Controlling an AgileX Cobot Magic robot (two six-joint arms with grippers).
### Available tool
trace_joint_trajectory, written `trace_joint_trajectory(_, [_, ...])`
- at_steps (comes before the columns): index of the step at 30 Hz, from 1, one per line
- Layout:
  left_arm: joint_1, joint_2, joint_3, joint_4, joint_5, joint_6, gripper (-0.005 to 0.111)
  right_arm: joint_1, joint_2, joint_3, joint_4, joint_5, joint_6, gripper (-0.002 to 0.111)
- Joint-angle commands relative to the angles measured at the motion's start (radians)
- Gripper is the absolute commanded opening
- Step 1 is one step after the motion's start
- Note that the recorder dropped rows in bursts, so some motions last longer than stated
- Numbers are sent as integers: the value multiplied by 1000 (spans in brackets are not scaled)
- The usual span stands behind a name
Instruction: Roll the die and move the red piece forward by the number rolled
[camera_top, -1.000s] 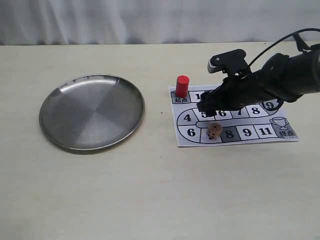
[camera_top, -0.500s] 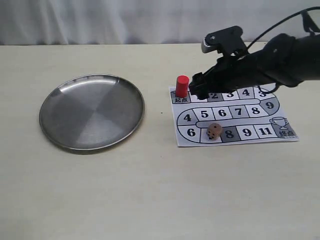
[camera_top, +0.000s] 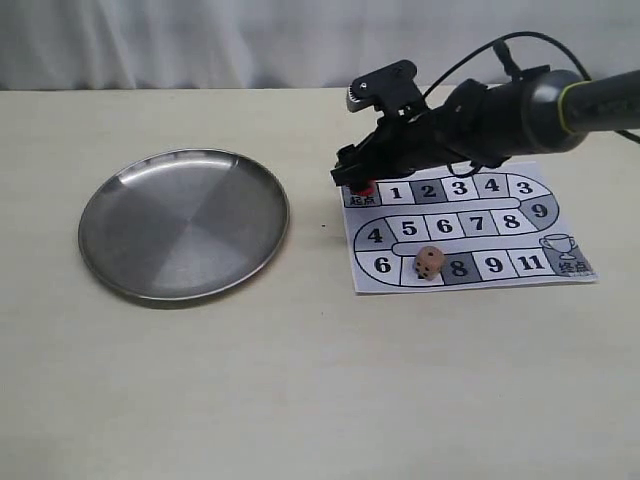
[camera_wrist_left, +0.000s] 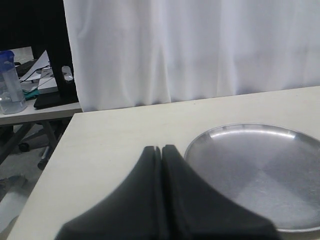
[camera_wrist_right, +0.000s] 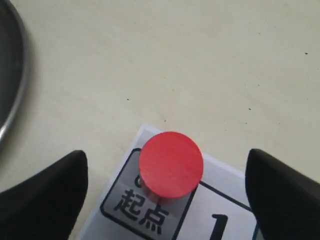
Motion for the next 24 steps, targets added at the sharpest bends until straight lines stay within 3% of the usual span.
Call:
trace_joint_trajectory(1, [-1, -5, 2, -5, -17, -5, 0, -5, 29, -12, -3, -73, -10, 80])
trace_joint_trajectory(14, [-1, -5, 2, -5, -17, -5, 0, -3, 73, -12, 23, -132, -6, 45])
trace_joint_trajectory(24, [-1, -5, 2, -5, -17, -5, 0, -1, 73, -12, 23, -122, -6, 44])
